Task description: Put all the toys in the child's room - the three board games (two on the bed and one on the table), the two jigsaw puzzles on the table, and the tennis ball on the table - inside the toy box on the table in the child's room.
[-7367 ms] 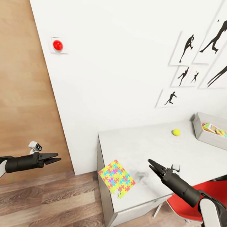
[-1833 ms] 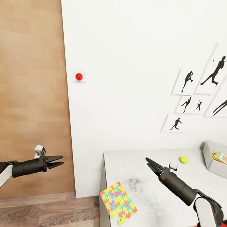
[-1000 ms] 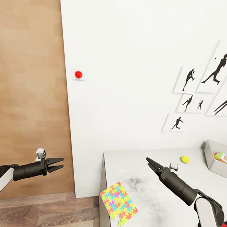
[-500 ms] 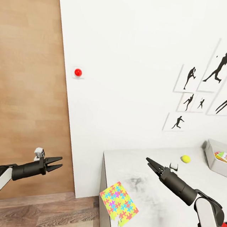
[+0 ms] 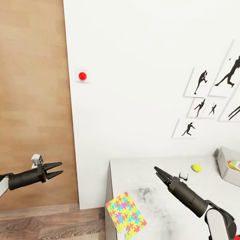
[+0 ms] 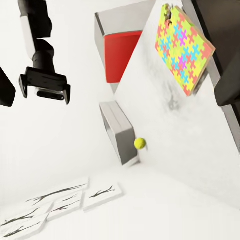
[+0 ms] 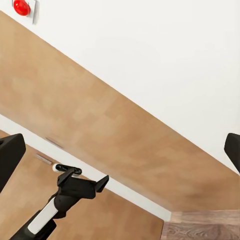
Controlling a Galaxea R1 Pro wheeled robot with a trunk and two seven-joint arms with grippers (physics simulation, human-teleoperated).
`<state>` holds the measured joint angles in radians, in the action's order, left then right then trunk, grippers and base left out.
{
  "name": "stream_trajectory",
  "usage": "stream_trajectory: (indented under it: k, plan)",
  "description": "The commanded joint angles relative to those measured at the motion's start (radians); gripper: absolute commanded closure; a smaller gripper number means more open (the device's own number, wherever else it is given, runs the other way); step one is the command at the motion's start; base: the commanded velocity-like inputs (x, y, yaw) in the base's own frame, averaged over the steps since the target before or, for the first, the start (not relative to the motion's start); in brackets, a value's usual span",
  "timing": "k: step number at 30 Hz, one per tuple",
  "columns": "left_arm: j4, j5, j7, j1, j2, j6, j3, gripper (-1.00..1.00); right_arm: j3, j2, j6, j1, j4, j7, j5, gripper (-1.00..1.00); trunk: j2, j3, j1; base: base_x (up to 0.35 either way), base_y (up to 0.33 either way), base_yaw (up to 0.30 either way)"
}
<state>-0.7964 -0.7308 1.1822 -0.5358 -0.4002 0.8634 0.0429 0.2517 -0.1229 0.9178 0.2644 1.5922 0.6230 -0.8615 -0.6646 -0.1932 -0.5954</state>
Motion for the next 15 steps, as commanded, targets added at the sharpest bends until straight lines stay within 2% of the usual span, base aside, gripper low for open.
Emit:
stream_trajectory:
  k: [1, 15]
  plan:
    - [0.000, -0.004, 0.000, -0.001, 0.000, 0.008, 0.001, -1.00, 0.001, 0.000, 0.006, 0.001, 0.000, 0.003, 0.001, -1.00, -0.008, -0.005, -0.004, 0.000, 0.000, 0.000]
    - [0.002, -0.003, -0.010, -0.001, 0.001, 0.010, 0.004, -1.00, -0.003, 0.001, 0.006, 0.001, 0.000, 0.003, 0.001, -1.00, -0.106, -0.049, -0.058, 0.000, 0.000, 0.000]
